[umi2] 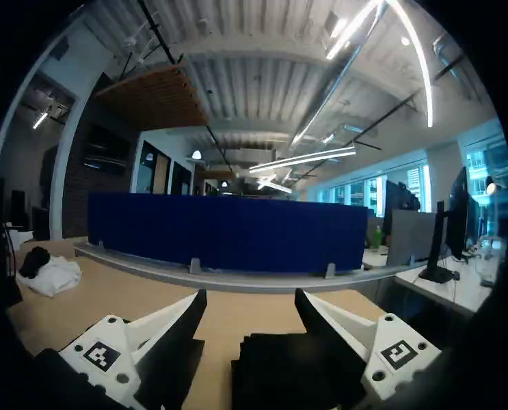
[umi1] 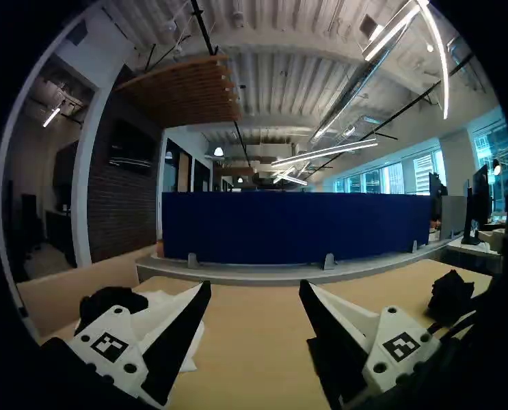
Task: Fold towel
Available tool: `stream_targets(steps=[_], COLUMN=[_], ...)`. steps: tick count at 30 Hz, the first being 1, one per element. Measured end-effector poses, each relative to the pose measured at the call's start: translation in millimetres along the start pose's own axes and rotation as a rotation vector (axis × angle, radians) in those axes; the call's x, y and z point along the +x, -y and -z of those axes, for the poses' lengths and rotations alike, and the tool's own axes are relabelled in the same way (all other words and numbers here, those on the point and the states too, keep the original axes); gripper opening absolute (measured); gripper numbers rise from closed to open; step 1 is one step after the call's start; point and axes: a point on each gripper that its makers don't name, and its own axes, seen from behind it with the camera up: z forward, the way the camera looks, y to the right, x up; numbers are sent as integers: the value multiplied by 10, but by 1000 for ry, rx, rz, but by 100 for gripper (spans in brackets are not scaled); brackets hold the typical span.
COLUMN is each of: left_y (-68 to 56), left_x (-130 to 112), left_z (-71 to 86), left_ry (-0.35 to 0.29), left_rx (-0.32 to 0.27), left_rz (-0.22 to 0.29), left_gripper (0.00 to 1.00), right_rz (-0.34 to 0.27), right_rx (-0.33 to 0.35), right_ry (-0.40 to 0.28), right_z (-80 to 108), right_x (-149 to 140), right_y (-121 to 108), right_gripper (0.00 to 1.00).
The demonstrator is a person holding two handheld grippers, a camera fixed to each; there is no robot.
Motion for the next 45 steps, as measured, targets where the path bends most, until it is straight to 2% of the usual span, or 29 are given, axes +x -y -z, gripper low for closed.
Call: stream_targets(steps=[5,8,14,18,22,26,32,35,40,45], left_y=[38,38,94,5,-145,-314,-617,-726,-865,-982], left_x=[523,706,828,919,872,813,741,680,548,282], left_z=[-42,-59,-134,-146,-134,-95,11,66,141,230], left_ry=[-10,-12,11,25,80,141,216,252,292,345], left_rx=[-2,-13,-11,-38,-102,-186,-333,-388,-450,-504], left_rz=[-2,-2,-2,-10,-54,-94,-117,-121,-129,-144], left_gripper=[96,96,96,96,96,96,96,96,96,96], right_rz=[6,13,-4,-7,17,49,103,120,145,187], right_rx=[-26,-31,-39,-15,42,132,303,375,442,487], right_ry=[-5,-8,-7,10,61,128,253,301,352,405], right_z=[43,47,8,-22,-42,-37,46,92,140,201], right_x=[474,676,858,904,849,752,545,474,369,159], right_y=[-68,-81,-105,-65,47,229,552,690,820,917], right_gripper=[100,99,99,100,100,100,100,100,100,100])
